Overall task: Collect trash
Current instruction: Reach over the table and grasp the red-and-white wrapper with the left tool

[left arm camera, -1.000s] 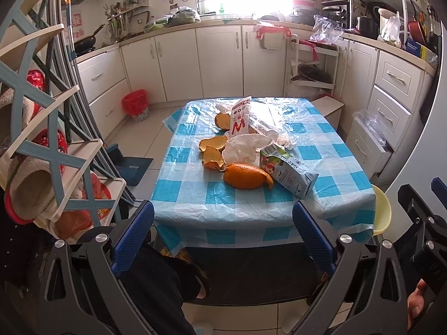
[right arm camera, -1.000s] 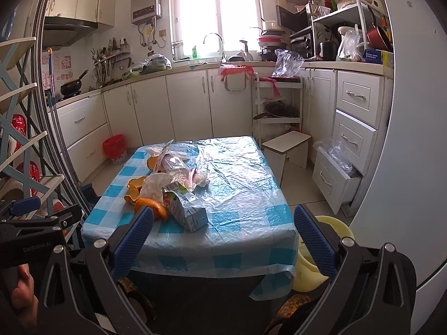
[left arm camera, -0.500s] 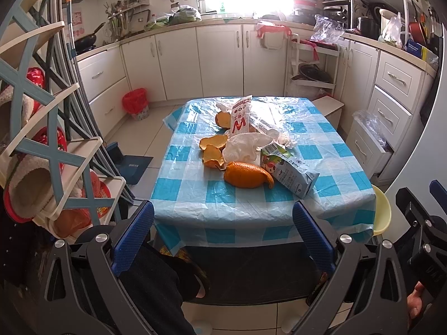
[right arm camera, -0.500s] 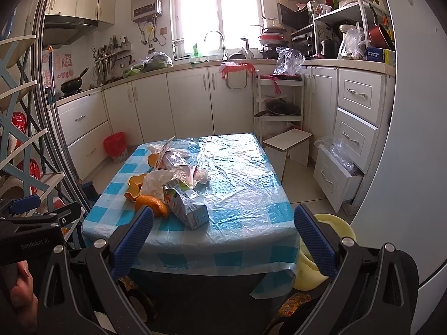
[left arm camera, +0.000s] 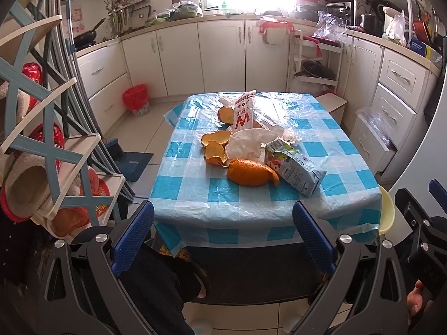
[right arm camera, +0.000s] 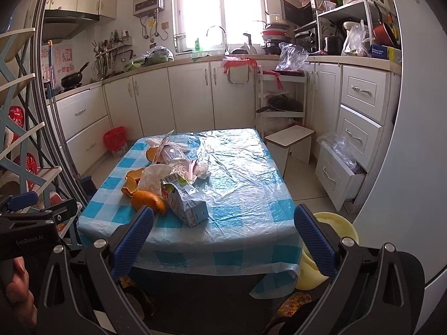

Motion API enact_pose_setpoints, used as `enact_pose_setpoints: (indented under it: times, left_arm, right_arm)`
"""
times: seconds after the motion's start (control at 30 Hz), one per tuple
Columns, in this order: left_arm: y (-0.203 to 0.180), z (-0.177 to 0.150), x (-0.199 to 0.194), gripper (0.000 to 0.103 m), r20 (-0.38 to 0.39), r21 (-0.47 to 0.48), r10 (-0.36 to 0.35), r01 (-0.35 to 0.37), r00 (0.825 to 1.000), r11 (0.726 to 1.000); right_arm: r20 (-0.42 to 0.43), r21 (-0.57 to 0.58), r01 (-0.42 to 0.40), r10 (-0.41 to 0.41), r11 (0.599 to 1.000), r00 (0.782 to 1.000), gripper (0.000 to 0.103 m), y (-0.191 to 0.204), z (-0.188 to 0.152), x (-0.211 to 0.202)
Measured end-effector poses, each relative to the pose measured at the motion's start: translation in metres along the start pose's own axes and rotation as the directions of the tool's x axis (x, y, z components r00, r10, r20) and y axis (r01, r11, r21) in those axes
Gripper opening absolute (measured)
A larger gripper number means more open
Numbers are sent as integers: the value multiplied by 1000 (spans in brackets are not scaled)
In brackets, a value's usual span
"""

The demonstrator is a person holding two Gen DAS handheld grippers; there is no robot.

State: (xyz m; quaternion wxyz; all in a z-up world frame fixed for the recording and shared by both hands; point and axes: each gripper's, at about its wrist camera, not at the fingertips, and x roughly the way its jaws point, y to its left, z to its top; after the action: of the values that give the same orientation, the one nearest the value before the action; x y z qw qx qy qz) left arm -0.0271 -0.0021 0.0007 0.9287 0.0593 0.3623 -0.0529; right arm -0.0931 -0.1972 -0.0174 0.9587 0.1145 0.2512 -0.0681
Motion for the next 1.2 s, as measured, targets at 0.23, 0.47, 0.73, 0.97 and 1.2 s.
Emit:
enact_pose_setpoints:
  times: [0.23,0.47,0.73,0.97,1.2]
  left_arm:
    - [14,18,23,95,18,-14,22,-22,1000,1000]
    - [30,45,62,95,-11,-48,-27,27,1000,998]
    - [26,87,123,95,-53,-75,-79,75,995,994]
    - [3,138,196,95,-107,-122,-133,120,985,985]
    - [-32,165,256,95,-153,-102,-117,102,981,990]
  right_arm:
    - [4,-72,-39,39,997,999,97,14,11,27]
    - [-15,-153,-64,62,986,998,97,28,15,61]
    - [-97,-230,-136,117,964,988,97,33,26,106]
    - [-135,-237,-168,139,957,981,97,34,26,141]
    - [-176,-199,-177,143,964,974,97,24,19,156]
